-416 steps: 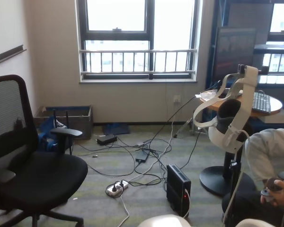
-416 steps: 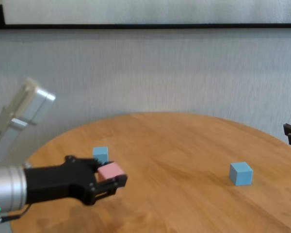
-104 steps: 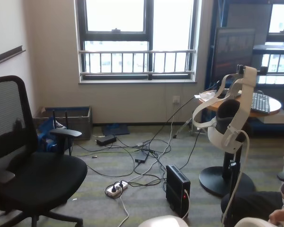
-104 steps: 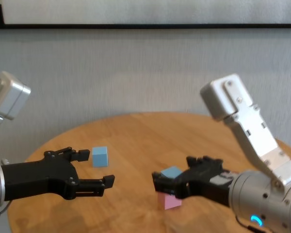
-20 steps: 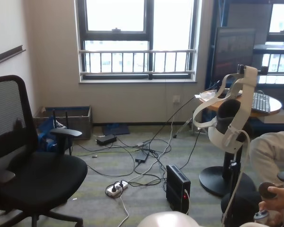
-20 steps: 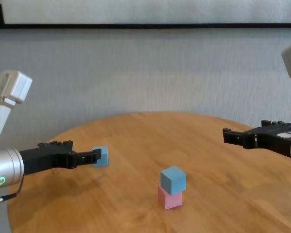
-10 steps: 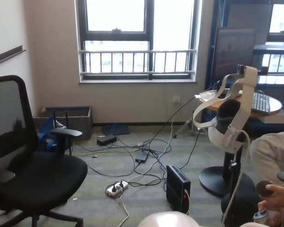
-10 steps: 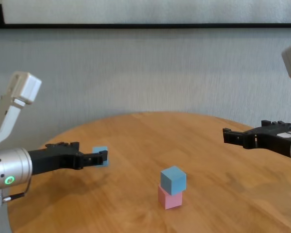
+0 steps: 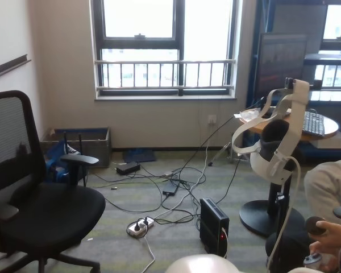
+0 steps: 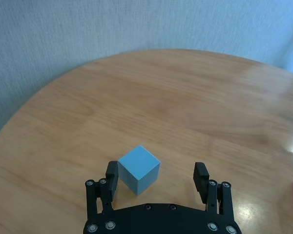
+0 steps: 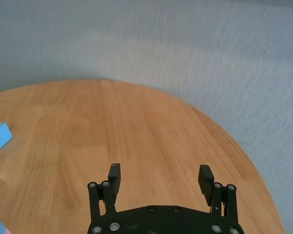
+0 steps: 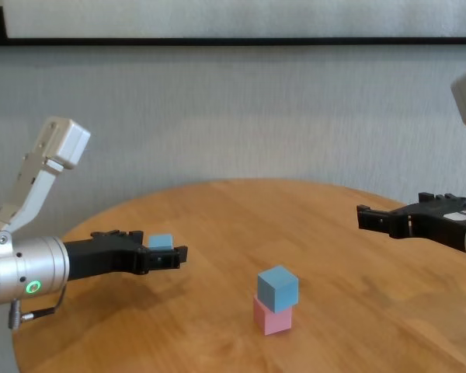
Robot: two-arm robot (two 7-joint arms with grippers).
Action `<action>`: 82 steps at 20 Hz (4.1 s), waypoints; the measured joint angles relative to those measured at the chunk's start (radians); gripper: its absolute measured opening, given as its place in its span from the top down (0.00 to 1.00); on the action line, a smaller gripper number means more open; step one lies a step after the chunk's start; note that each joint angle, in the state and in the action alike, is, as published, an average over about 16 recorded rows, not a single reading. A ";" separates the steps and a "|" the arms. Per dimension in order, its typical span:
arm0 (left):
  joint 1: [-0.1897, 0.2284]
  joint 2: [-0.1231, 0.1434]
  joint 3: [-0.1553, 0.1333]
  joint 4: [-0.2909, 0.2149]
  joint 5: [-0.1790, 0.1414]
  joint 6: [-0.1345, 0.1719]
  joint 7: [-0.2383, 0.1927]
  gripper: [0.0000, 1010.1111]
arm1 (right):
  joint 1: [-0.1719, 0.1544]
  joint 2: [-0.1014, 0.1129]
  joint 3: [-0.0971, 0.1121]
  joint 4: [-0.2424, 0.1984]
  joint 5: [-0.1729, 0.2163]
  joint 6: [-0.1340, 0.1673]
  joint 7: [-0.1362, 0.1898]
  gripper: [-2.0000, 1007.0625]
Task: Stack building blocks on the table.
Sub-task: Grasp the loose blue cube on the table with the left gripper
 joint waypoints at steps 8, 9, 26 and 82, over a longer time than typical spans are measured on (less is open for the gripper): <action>-0.057 -0.029 0.000 0.106 0.021 -0.034 -0.020 0.01 | 0.000 0.000 0.000 0.000 0.000 0.000 0.000 0.00; -0.065 -0.032 -0.001 0.122 0.023 -0.040 -0.022 0.01 | 0.000 0.000 0.000 0.000 0.000 0.000 0.000 0.00; -0.246 -0.097 0.029 0.491 -0.005 -0.199 -0.073 0.01 | 0.000 0.000 0.000 0.000 0.000 0.000 0.000 0.00; -0.306 -0.130 0.049 0.603 0.031 -0.242 -0.071 0.01 | 0.000 0.000 0.000 0.000 0.000 0.000 0.000 0.00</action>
